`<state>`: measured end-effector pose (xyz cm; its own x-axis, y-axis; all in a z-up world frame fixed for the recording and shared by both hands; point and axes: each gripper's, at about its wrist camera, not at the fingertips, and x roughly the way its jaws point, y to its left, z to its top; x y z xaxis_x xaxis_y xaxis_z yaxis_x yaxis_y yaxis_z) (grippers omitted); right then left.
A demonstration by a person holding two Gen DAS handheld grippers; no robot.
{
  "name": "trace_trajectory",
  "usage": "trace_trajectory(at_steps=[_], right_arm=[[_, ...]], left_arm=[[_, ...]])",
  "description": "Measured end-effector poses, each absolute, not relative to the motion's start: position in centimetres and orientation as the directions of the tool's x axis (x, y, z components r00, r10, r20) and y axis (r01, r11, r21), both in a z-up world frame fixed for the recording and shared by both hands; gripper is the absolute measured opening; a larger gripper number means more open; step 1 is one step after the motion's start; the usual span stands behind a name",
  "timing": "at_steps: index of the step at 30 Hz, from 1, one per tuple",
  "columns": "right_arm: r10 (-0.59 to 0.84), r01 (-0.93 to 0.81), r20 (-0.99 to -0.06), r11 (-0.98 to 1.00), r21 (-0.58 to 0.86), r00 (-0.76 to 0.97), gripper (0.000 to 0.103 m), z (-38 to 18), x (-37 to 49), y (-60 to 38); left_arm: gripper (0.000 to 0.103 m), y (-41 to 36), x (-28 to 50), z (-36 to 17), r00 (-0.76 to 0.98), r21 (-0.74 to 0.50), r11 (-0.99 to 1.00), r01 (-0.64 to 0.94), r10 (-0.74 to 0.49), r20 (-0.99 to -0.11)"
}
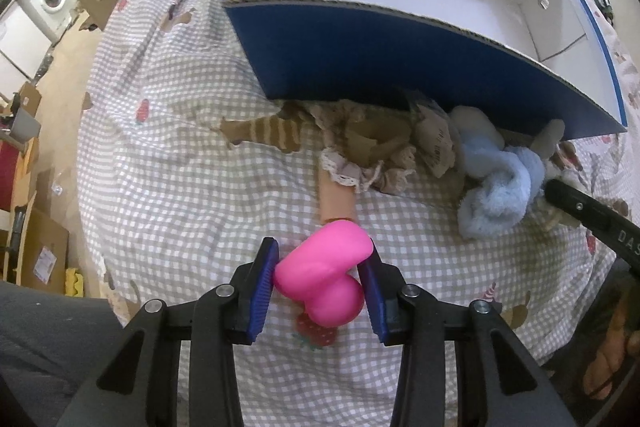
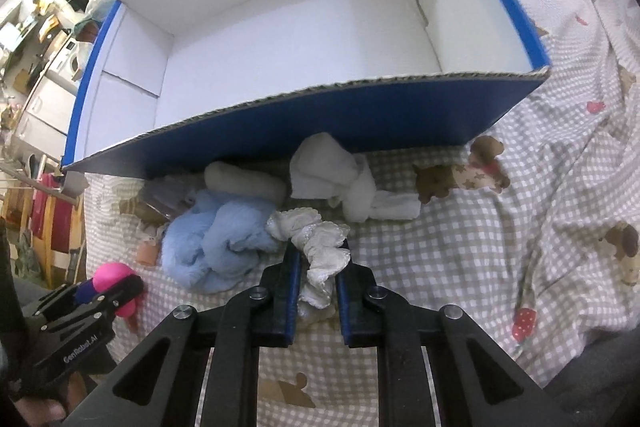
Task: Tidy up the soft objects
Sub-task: 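Carry the pink toy and white cloth with both tools over the box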
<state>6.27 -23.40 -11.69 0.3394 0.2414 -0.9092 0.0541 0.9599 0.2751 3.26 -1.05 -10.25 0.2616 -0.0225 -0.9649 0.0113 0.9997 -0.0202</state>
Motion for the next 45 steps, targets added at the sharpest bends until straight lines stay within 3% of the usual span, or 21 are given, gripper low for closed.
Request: trace_trajectory(at_steps=[20, 26, 31, 45], right_arm=[[0.18, -0.052, -0.807, 0.982, 0.183, 0.562, 0.017, -0.1, 0.7, -24.8], [0.295, -0.101, -0.717, 0.948, 0.301, 0.631, 0.017, 4.0, 0.5, -26.1], [0.346, -0.114, -0.677, 0.925, 0.363, 0.65, 0.017, 5.3, 2.0, -26.1], [0.366, -0.141, -0.68, 0.921, 0.364, 0.635, 0.017, 4.8, 7.0, -24.7]], left_arm=[[0.037, 1.5, 1.0, -5.4, 0.401, 0.007, 0.999, -0.044, 0.024, -0.916], [0.037, 0.7, 2.2, -4.4, 0.431, -0.007, 0.998, -0.055, 0.017, -0.902], [0.037, 0.0, 3.1, -2.1, 0.476, -0.011, 0.999, -0.043, 0.011, -0.88], [0.037, -2.7, 8.4, 2.1, 0.538, -0.012, 0.999, 0.046, -0.034, -0.842]])
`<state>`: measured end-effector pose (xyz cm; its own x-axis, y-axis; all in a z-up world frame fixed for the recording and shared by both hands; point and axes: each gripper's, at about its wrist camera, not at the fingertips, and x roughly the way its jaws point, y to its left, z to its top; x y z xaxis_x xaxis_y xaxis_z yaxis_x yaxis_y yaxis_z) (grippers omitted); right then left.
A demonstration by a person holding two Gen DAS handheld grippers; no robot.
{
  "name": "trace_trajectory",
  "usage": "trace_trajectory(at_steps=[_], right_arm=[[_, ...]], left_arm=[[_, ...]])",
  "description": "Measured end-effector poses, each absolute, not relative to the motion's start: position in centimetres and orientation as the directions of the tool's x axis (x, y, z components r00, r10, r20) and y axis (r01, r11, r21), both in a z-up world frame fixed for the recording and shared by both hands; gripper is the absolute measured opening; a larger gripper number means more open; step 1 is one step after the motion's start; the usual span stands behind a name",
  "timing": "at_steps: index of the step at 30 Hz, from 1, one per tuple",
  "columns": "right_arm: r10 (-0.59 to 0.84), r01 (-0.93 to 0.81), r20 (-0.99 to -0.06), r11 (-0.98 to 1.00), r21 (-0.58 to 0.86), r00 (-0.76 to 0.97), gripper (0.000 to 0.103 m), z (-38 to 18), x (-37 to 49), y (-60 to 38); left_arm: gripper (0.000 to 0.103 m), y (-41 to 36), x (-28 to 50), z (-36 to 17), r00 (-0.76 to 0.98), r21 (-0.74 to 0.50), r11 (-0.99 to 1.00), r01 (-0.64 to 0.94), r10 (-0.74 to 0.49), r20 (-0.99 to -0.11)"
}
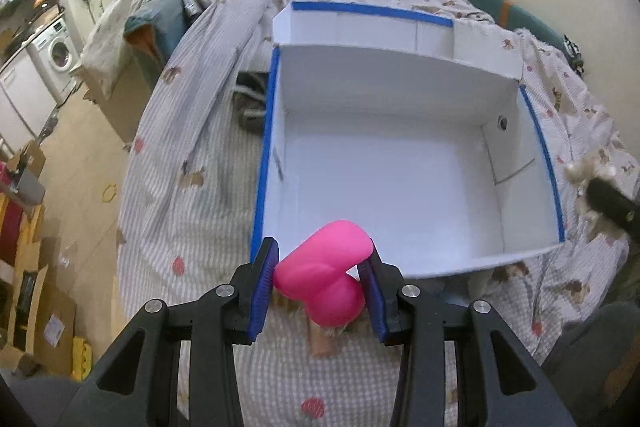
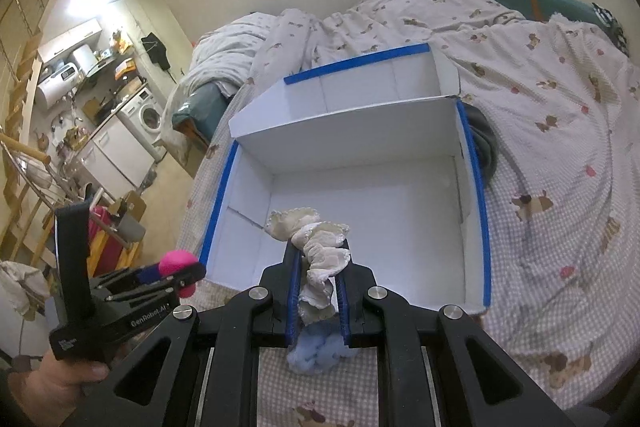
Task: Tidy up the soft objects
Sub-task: 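Carry the pink toy and white cloth with both tools over the box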
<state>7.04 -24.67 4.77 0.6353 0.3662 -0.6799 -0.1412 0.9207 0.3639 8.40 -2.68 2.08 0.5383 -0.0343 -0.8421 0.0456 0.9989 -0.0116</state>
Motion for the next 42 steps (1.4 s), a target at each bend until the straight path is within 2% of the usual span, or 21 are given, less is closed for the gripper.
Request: trace_trajectory(at_steps=[9, 14, 16, 19, 23, 26, 32, 38, 42], right_arm=[[0.406, -0.117, -0.689, 0.897, 0.427, 0.601, 0.018, 2.5, 11.7, -25.5], [0.575, -0.053, -0.62, 0.755, 0.654, 0.534, 0.018, -1.0, 15.1, -27.4], [0.576, -0.024, -0.628, 0.747, 0.664, 0.523, 0.018, -2.3, 16.0, -27.7], [0.57, 0.0, -0.645, 0.749, 0.662, 0.509, 0.018, -4.0, 16.7, -27.6], [0.539, 0.02, -0.689, 0.78, 0.625, 0.484, 0.018, -5.9, 16.8, -27.2], [0.488, 0.005, -0.728, 0.829, 0.559, 0.481, 0.018, -6.4, 16.9, -26.2], [0.414, -0.057, -0.775, 0.895, 0.442, 0.478, 0.018, -6.8, 17.5, -23.8], [0.39, -0.076, -0.794, 0.912, 0.403, 0.465, 0.018, -7.0, 17.4, -23.0], [0.384, -0.073, -0.803, 0.915, 0.396, 0.455, 0.018, -7.1, 17.8, -22.5]], left_arm=[[0.037, -3.8, 13.4, 2.0, 0.527, -0.004, 0.997, 0.083, -0.048, -0.849], [0.037, -5.0, 15.7, 0.7, 0.512, 0.004, 0.993, 0.115, -0.056, -0.857], [0.037, -5.6, 16.6, -0.1, 0.503, 0.003, 0.992, 0.128, -0.063, -0.862], [0.037, -6.3, 17.6, -1.5, 0.491, 0.008, 0.99, 0.143, -0.064, -0.869], [0.037, -6.0, 18.3, -4.0, 0.445, -0.07, 0.986, 0.148, -0.13, -0.886], [0.037, -5.7, 18.5, -5.4, 0.427, -0.059, 0.992, 0.112, -0.101, -0.898], [0.037, -6.1, 18.7, -5.7, 0.436, -0.054, 0.992, 0.114, -0.099, -0.894], [0.037, -6.7, 18.8, -5.9, 0.443, -0.013, 0.992, 0.124, -0.067, -0.894], [0.037, -6.3, 18.9, -6.0, 0.436, -0.035, 0.994, 0.107, -0.079, -0.897]])
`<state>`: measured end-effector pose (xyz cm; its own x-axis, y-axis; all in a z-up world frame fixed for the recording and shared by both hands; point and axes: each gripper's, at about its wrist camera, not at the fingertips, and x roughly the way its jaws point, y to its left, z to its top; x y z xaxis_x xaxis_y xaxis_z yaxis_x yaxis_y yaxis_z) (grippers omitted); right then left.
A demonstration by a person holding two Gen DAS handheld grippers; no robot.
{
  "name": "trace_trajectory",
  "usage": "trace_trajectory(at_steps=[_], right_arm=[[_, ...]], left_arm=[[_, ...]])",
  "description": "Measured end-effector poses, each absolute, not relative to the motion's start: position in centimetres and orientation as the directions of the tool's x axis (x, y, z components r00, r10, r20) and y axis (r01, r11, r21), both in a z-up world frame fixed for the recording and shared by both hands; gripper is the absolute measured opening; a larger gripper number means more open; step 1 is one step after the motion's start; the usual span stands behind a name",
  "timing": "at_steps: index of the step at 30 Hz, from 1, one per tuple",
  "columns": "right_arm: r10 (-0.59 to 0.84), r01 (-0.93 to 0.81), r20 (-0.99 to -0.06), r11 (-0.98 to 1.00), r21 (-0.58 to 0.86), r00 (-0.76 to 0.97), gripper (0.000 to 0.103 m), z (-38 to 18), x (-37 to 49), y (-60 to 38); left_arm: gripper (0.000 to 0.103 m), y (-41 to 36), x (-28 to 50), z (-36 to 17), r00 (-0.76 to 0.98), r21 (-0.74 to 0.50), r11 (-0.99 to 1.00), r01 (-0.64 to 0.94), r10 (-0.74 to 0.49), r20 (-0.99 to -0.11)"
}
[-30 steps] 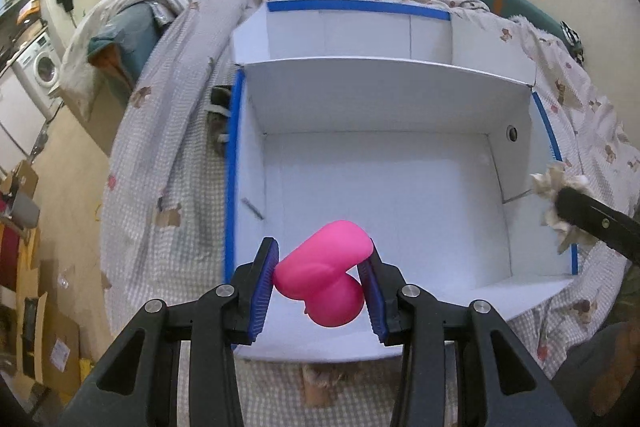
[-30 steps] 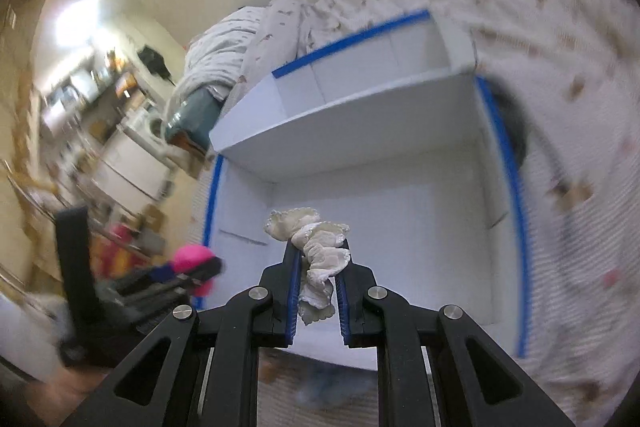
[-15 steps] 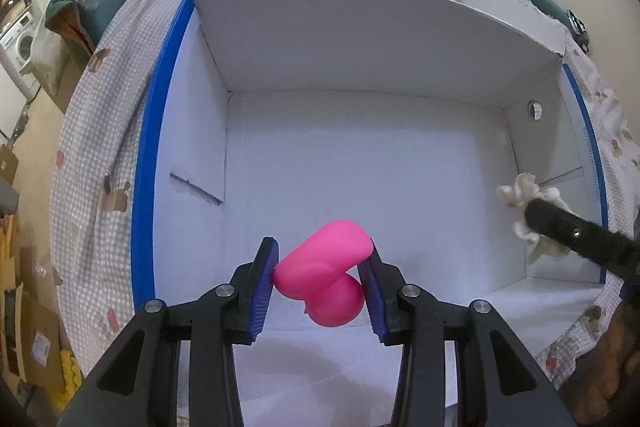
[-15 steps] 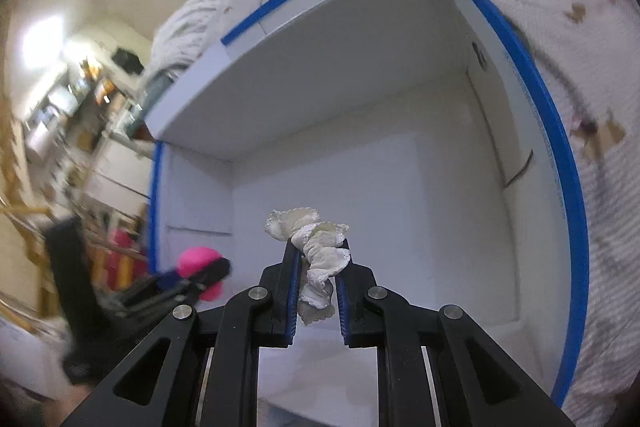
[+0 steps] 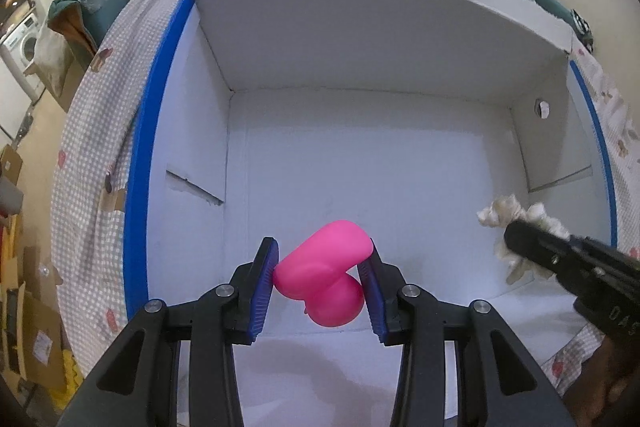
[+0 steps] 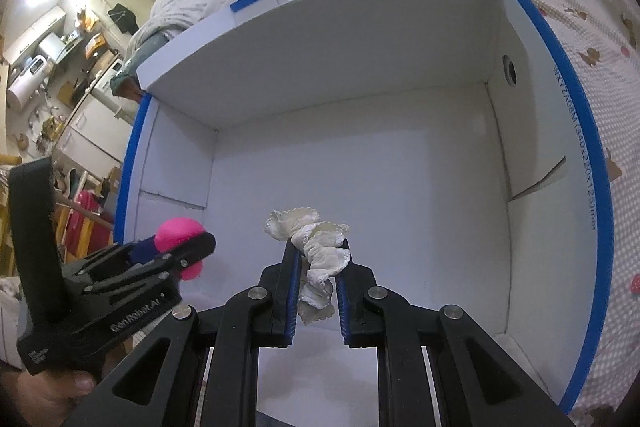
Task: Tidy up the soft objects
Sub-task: 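Carry the pink toy and white cloth with both tools over the box, then open both tools to drop the pink toy and white cloth in the box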
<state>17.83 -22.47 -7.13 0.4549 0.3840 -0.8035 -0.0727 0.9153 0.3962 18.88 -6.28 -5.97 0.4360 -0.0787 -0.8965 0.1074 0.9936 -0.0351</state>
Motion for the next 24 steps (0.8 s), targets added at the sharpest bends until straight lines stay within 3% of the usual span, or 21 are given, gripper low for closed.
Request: trace_trajectory(at_steps=[19, 22, 23, 24], right_arm=[[0.36, -0.086, -0.806, 0.927, 0.364, 0.47, 0.019, -7.2, 17.9, -21.9], [0.355, -0.063, -0.81, 0.927, 0.37, 0.468, 0.029, -7.4, 18.0, -22.3], [0.362, -0.056, -0.806, 0.923, 0.381, 0.468, 0.034, -7.4, 18.0, -22.5], [0.364, -0.048, -0.806, 0.921, 0.388, 0.468, 0.05, -7.4, 18.0, -22.6]], left_arm=[[0.037, -6.5, 18.3, -5.0, 0.489, -0.015, 0.992, 0.125, -0.074, -0.869], [0.039, -6.7, 18.3, -5.1, 0.484, -0.015, 0.991, 0.134, -0.078, -0.872], [0.047, -6.7, 18.3, -5.1, 0.485, -0.021, 0.99, 0.137, -0.086, -0.87], [0.052, -6.7, 18.2, -5.1, 0.49, -0.023, 0.99, 0.14, -0.089, -0.867]])
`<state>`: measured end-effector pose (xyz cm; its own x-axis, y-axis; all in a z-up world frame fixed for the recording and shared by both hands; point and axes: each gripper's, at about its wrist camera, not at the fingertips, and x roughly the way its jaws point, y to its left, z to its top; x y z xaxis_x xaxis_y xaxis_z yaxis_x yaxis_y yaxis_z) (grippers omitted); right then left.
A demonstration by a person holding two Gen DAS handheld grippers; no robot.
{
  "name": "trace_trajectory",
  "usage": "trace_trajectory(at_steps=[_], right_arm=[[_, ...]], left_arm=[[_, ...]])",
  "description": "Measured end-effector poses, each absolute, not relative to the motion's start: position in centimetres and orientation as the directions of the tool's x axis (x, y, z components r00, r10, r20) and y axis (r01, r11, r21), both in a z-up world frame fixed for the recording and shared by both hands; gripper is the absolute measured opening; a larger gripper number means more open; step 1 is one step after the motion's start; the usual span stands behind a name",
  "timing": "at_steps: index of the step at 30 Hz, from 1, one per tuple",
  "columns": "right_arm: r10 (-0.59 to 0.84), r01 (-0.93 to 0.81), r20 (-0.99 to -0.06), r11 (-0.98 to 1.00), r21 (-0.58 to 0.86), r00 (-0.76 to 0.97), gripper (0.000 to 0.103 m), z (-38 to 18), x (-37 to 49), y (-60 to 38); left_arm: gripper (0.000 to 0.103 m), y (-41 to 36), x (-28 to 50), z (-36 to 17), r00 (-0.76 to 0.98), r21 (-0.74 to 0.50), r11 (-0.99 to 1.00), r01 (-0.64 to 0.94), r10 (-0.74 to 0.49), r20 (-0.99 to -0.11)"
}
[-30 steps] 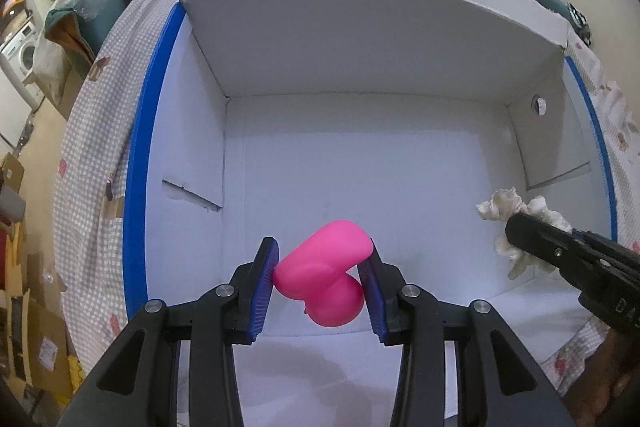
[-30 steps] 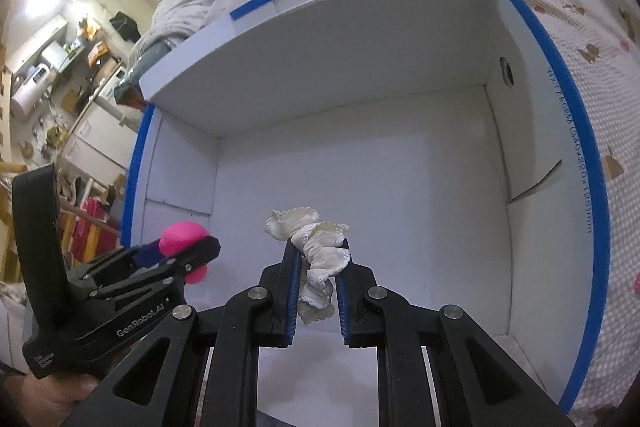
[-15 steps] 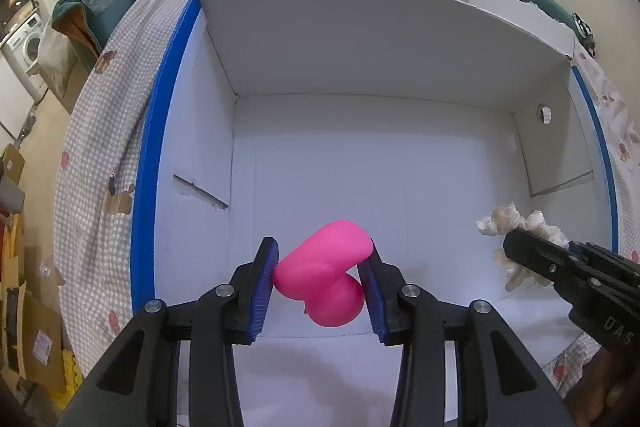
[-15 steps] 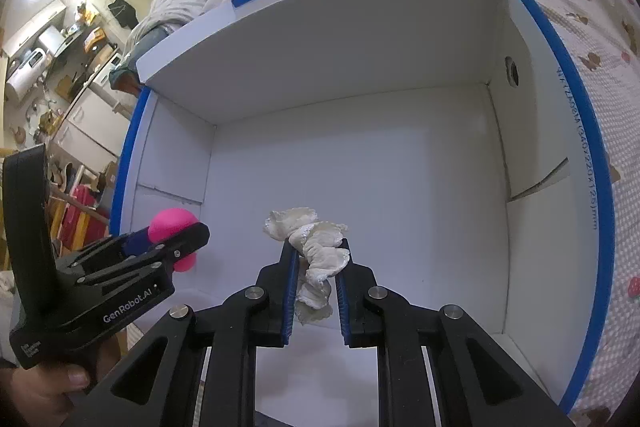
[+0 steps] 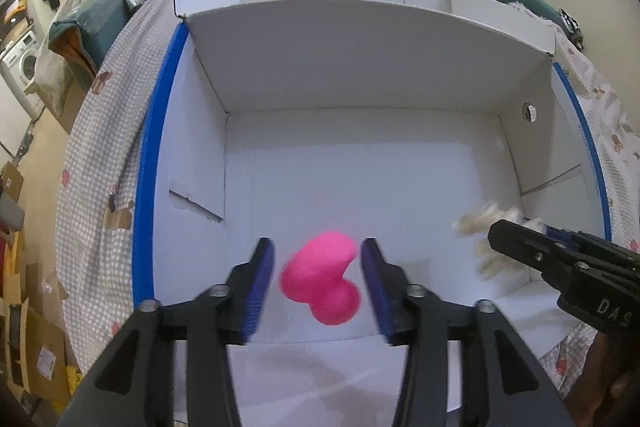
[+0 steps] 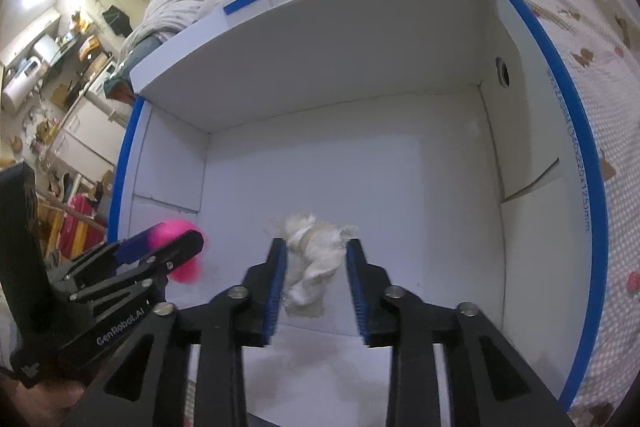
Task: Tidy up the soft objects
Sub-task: 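Open both tools to drop the pink toy and white cloth in the box, then grasp the tan foam tube with the left tool while the right tool grasps the blue plush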
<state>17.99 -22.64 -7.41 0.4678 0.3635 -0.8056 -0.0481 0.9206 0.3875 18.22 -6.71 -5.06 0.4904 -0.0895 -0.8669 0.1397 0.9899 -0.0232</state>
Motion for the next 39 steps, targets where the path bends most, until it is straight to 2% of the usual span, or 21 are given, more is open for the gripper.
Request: trace_trajectory(at_steps=[1, 2, 18, 22, 26, 30, 39], right_arm=[[0.363, -0.036, -0.804, 0.919, 0.394, 0.47, 0.063, -7.4, 18.0, -22.8], [0.366, -0.029, -0.797, 0.915, 0.402, 0.481, 0.076, -7.3, 17.9, -23.0], [0.381, 0.017, -0.783, 0.895, 0.446, 0.491, 0.077, -7.2, 18.1, -24.5], [0.369, 0.013, -0.771, 0.899, 0.438, 0.519, 0.077, -6.4, 17.4, -24.9], [0.361, 0.014, -0.755, 0.898, 0.439, 0.547, 0.077, -5.5, 16.4, -25.3], [0.364, 0.001, -0.739, 0.896, 0.443, 0.567, 0.077, -4.5, 14.8, -25.5], [0.361, -0.062, -0.711, 0.91, 0.41, 0.603, 0.077, -2.3, 11.2, -25.1]], left_arm=[[0.061, -6.8, 18.2, -5.0, 0.496, -0.02, 0.99, 0.14, -0.088, -0.864], [0.064, -6.8, 18.1, -4.9, 0.503, -0.013, 0.99, 0.139, -0.082, -0.861], [0.067, -7.0, 17.8, -4.1, 0.542, 0.018, 0.991, 0.134, -0.058, -0.838], [0.067, -6.7, 17.5, -2.9, 0.558, 0.027, 0.991, 0.129, -0.051, -0.828], [0.067, -5.6, 17.5, -0.6, 0.553, -0.019, 0.995, 0.101, -0.072, -0.83], [0.067, -4.9, 16.4, 1.3, 0.592, 0.015, 0.996, 0.088, -0.041, -0.805], [0.067, -3.0, 12.7, 2.1, 0.587, 0.009, 0.997, 0.071, -0.035, -0.809]])
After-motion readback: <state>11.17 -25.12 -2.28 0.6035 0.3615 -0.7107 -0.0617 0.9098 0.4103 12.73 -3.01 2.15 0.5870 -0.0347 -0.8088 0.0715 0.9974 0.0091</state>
